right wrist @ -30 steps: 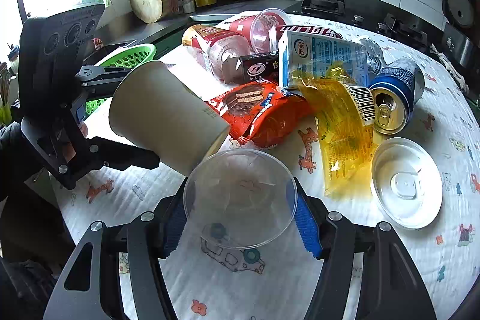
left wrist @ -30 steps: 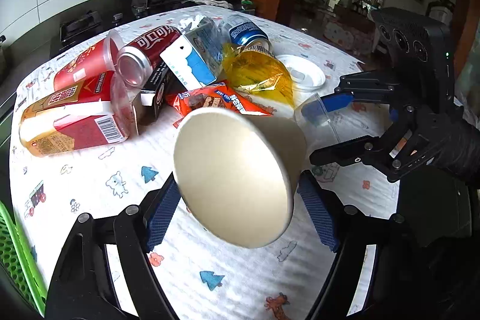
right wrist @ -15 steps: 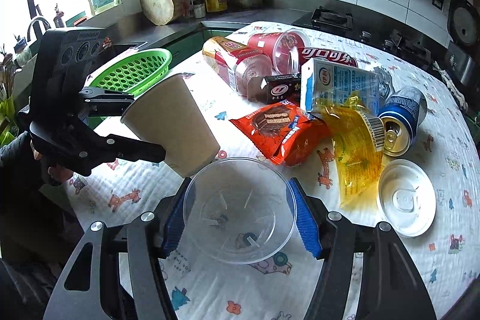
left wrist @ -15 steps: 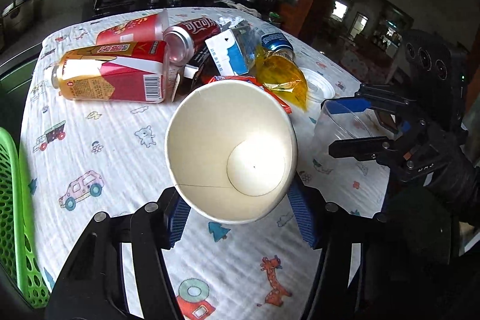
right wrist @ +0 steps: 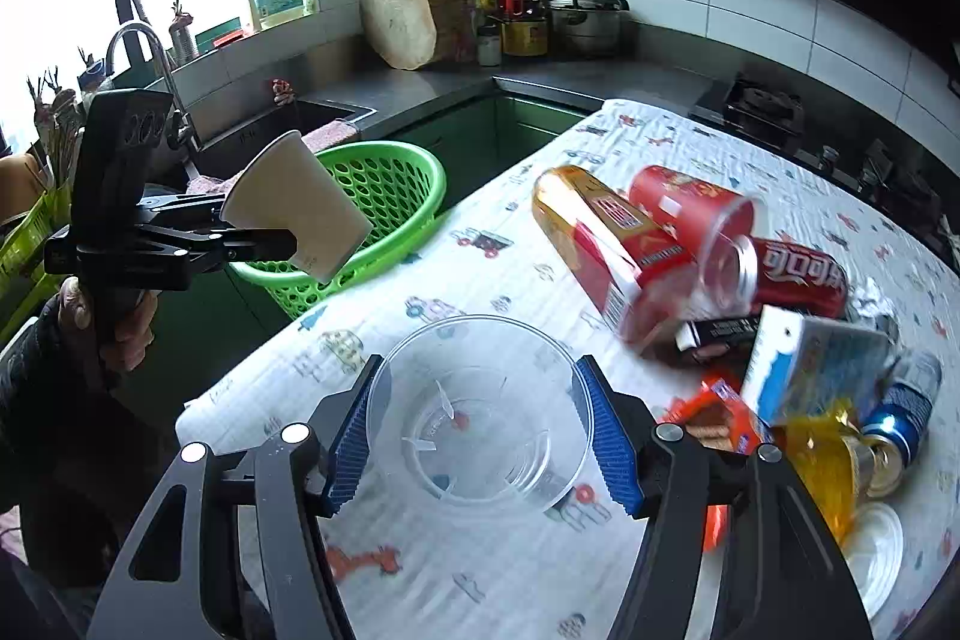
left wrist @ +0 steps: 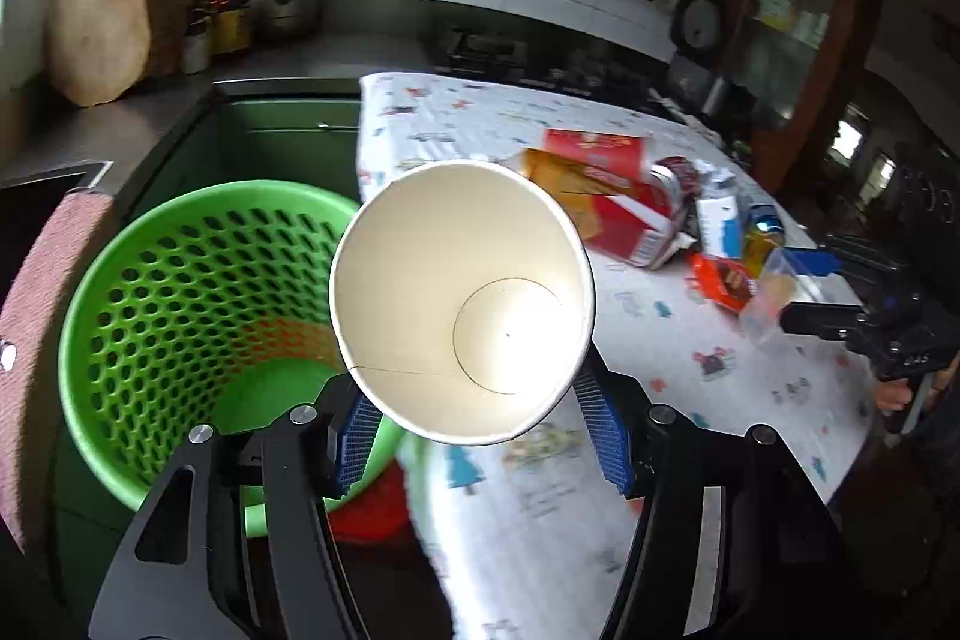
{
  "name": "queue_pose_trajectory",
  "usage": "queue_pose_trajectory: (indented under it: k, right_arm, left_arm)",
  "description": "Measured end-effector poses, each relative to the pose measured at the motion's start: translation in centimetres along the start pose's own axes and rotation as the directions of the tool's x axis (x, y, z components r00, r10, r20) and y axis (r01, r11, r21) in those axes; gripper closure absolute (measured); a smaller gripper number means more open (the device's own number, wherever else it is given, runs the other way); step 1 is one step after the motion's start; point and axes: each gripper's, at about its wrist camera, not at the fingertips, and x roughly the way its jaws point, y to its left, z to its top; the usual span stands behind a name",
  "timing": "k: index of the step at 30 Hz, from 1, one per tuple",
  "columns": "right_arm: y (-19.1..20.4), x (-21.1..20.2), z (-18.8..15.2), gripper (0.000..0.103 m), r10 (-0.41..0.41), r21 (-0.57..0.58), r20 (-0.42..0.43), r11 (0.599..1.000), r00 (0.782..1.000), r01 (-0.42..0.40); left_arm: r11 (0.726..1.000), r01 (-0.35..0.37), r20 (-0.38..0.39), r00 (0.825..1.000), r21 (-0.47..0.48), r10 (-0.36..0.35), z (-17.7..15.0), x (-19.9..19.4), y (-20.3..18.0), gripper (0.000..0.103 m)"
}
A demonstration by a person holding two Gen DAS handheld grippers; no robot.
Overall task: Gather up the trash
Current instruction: 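Drop the paper cup into the green basket with the left tool while the right tool drops its cup, then grasp the yellow drink bottle with the right tool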
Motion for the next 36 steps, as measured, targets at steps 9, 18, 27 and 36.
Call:
queue_pose_trajectory:
  k: [9, 18, 27, 36]
  right_arm:
    - [4.0, 7.6, 6.8, 0.042, 0.076, -0.026, -0.007, 0.997, 0.997, -0.076]
    - [6.9, 14.8, 11.1, 0.042, 0.139, -0.004, -0.04, 0.99, 0.99, -0.139]
    - [8.8, 20.6, 11.9, 0.041, 0.171, 0.028, -0.107, 0.985, 0.98, -0.169]
    - [8.5, 20.4, 11.7, 0.023, 0.175, 0.036, -0.095, 0.984, 0.98, -0.173]
  left_arm:
    - [0.968, -0.228, -0.117, 0.969, -0.101, 0.216, -1.3, 1.1, 9.4, 0.042]
    - [0.962, -0.215, -0.128, 0.972, -0.169, 0.195, -2.8, 1.0, 12.2, 0.026]
    - [0.957, -0.211, -0.076, 0.977, -0.197, 0.2, -3.7, -1.5, 12.4, 0.018]
    - [0.953, -0.216, -0.054, 0.976, -0.213, 0.209, -3.8, -2.8, 12.5, 0.015]
